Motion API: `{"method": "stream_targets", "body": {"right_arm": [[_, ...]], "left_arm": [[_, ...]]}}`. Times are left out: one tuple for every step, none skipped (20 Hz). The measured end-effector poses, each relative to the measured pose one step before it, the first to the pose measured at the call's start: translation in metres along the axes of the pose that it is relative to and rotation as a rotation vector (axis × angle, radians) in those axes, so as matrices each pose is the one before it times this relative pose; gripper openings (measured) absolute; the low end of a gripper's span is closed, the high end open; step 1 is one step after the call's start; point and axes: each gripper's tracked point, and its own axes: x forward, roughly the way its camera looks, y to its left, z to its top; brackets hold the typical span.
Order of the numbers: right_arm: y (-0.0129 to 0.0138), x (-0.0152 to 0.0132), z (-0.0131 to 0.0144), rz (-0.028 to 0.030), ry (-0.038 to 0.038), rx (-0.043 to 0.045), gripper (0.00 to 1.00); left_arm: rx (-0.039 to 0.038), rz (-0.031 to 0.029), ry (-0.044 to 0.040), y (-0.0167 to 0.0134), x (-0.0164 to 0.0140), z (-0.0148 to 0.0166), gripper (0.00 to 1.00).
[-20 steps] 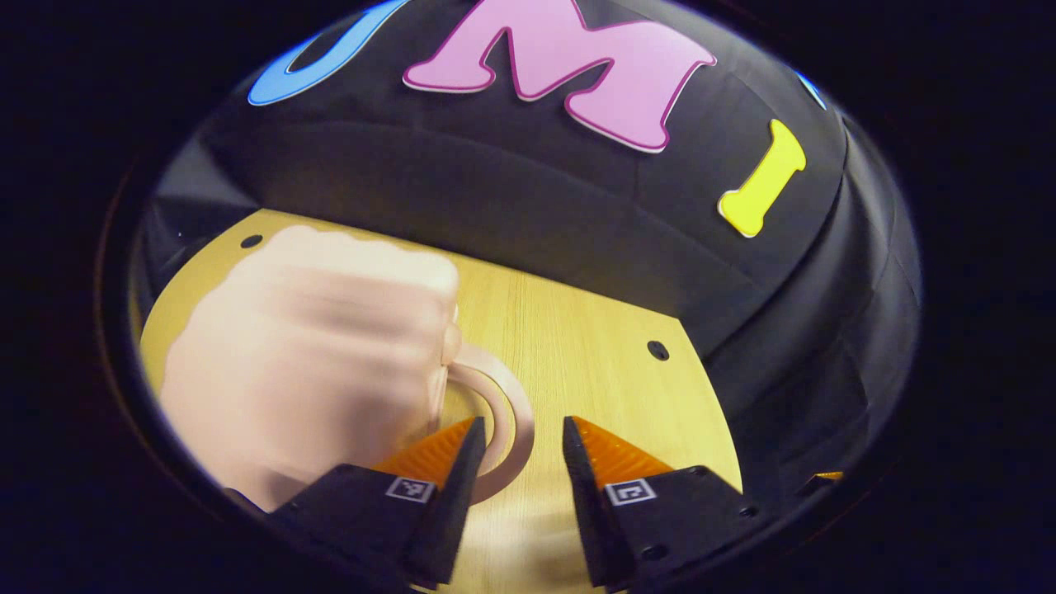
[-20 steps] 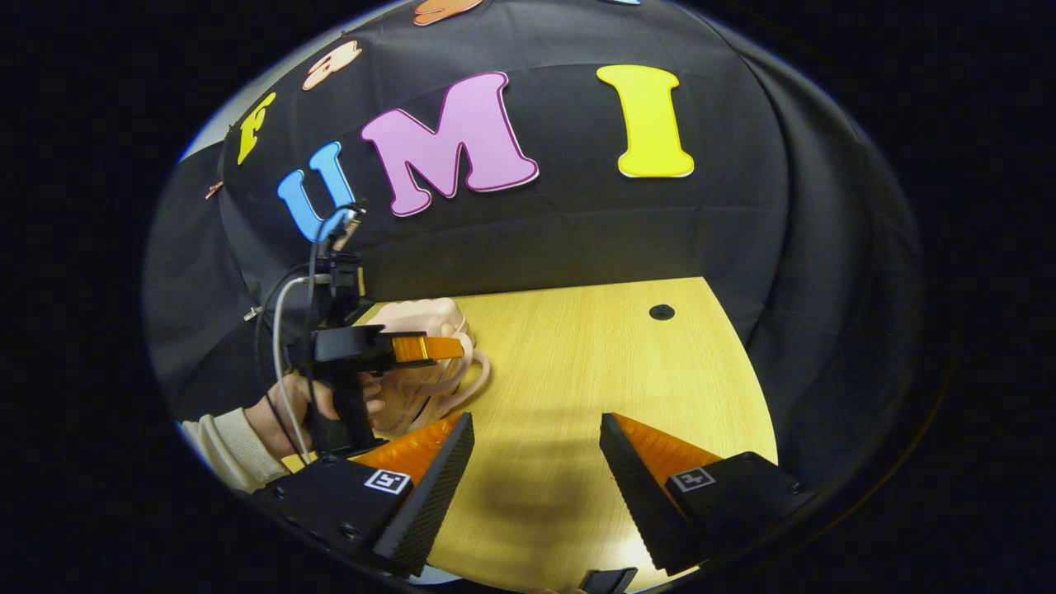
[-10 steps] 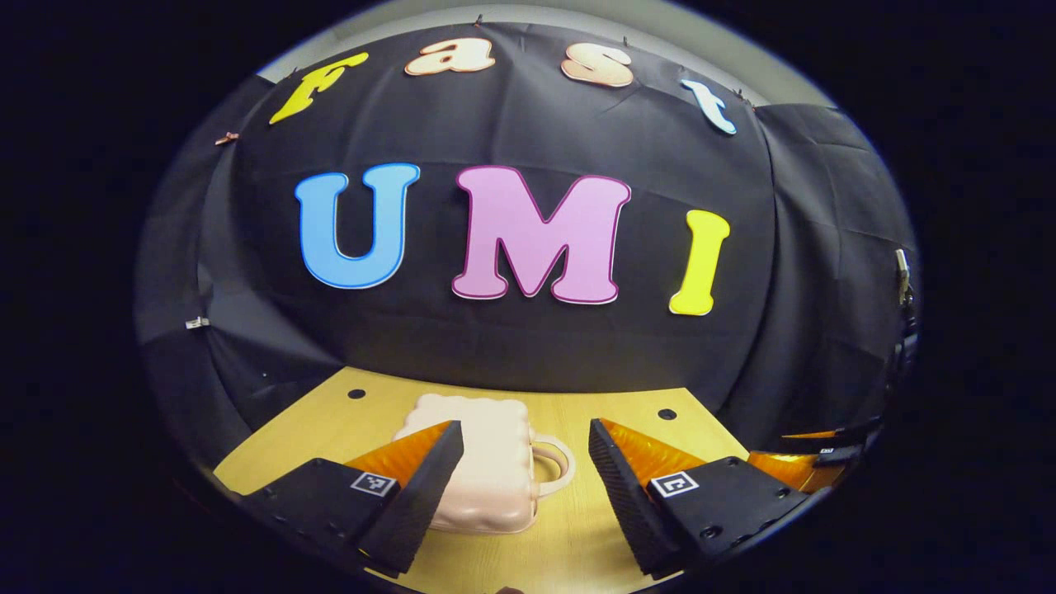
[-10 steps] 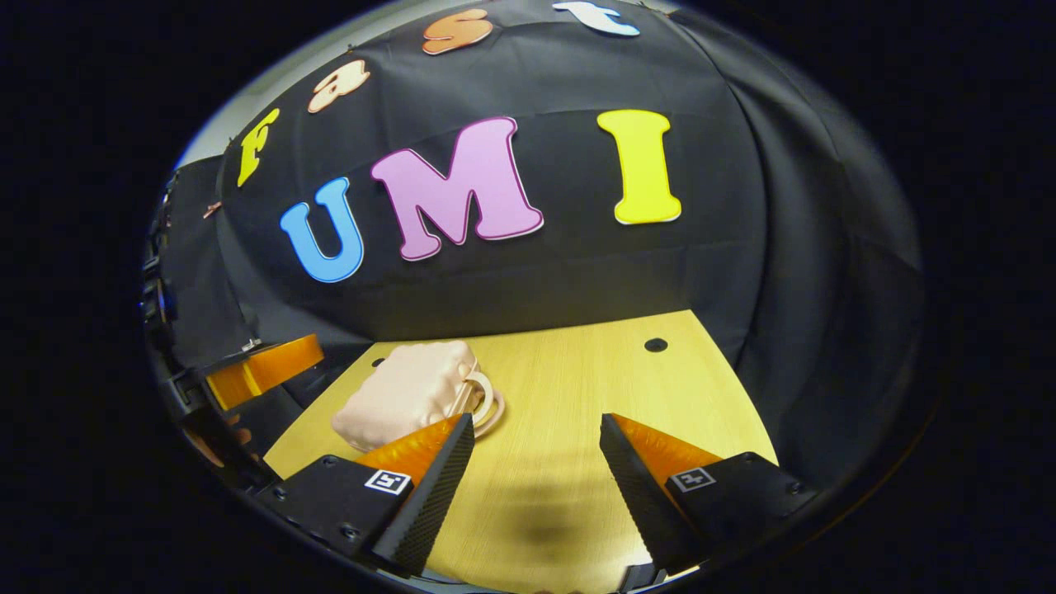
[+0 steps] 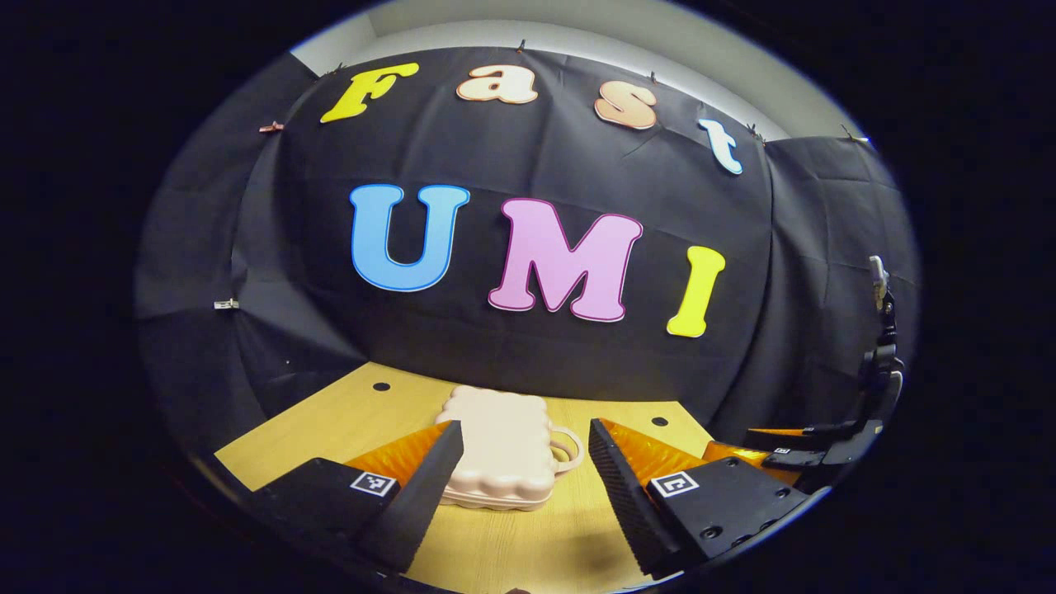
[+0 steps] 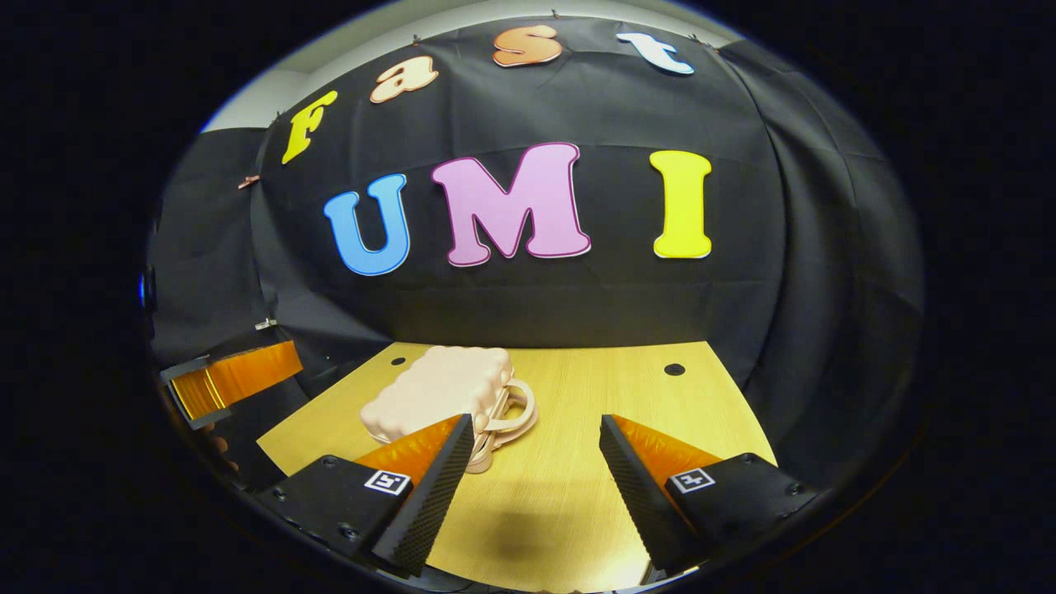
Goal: First open the suitcase, pack the skin care products into it, and then close the suitcase.
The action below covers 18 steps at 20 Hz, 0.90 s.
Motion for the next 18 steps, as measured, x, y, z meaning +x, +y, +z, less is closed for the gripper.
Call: {"method": "stream_targets", "body": {"right_arm": [[0.00506,-0.00238,0.00137,0.00391,-0.00531,-0.00182,0.97],[0.00427,-0.00129,0.00131,0.00187,-0.00342,-0.00095,0.97],[0.0043,-0.00115,0.00092,0.00093,-0.00357,-0.0031,0.97],[0.00362,-0.00077,0.00269,0.0008,-0.00491,-0.00325,0.97],[0.00564,0.00026,0.00174,0.00515,-0.00587,-0.00503,0.97],[0.00559,0.00126,0.00174,0.00693,-0.00304,-0.00618,0.97],[0.00459,0.0004,0.00007,0.00653,0.00286,-0.00853,0.97],[0.00395,0.00097,0.00018,0.00675,0.00139,-0.00873,0.97],[0.00304,-0.00027,0.0012,0.00205,-0.00014,-0.00799,0.97],[0.00229,-0.00013,0.00184,0.00188,-0.00408,-0.00411,0.97],[0.00148,0.00016,0.00185,0.00028,-0.00279,0.00005,0.97],[0.0025,0.00053,-0.00047,0.0032,0.00097,0.00367,0.97],[0.00125,0.00037,-0.00041,0.00075,0.00348,0.00308,0.97],[0.00099,-0.0007,0.00061,0.00161,0.00118,0.00172,0.97],[0.00081,-0.00037,0.00055,0.00029,0.00026,-0.00152,0.97],[-0.00032,-0.0003,0.00105,-0.00086,-0.00232,-0.00361,0.97],[-0.00032,0.00048,0.00093,-0.00096,-0.00135,-0.00347,0.97],[-0.00037,-0.00027,0.00018,-0.00114,0.00176,-0.00046,0.97]], "left_arm": [[0.00289,0.00157,-0.00243,0.00326,-0.00266,0.0018,0.96],[0.00222,-0.00116,-0.00395,0.00262,-0.00314,0.00159,0.96],[0.0016,-0.00213,-0.00215,0.00127,-0.0032,0.0017,0.96],[0.00215,0.00019,-0.0038,0.00211,-0.00387,-0.00076,0.96],[0.00317,0.00248,-0.0072,0.00242,-0.00224,0.00193,0.96],[-0.00061,-0.00075,-0.00285,0.00177,-0.00314,-0.00028,0.96],[-0.00071,-0.00098,-0.00235,0.00223,-0.00313,0.00009,0.96],[-0.0019,0.00418,-0.00121,0.00295,-0.00151,-0.00101,0.96],[-0.00345,0.00312,0.00193,0.0029,-0.00175,0.0002,0.96],[-0.00274,-0.00118,-0.00258,0.00133,-0.0017,0.00021,0.96],[0.00459,-0.00099,-0.00749,0.00059,-0.00126,0.00236,0.96],[0.00829,0.00465,-0.00453,0.0027,0.00049,0.00056,0.96],[0.00495,0.00473,-0.0042,0.00234,0.00035,0.00122,0.96],[-0.00235,-0.0004,-0.00066,-0.00019,-0.00034,0.00121,0.96],[-0.00686,-0.00212,0.00335,-0.0008,0.00077,0.00014,0.96],[-0.00604,0.00058,0.00416,0.00062,0.0005,-0.00151,0.96],[-0.00274,-0.00149,0.00244,0.00063,0.00012,-0.00073,0.96],[-0.00049,0.00086,0.00301,0.00115,0.00124,-0.00227,0.96]]}}
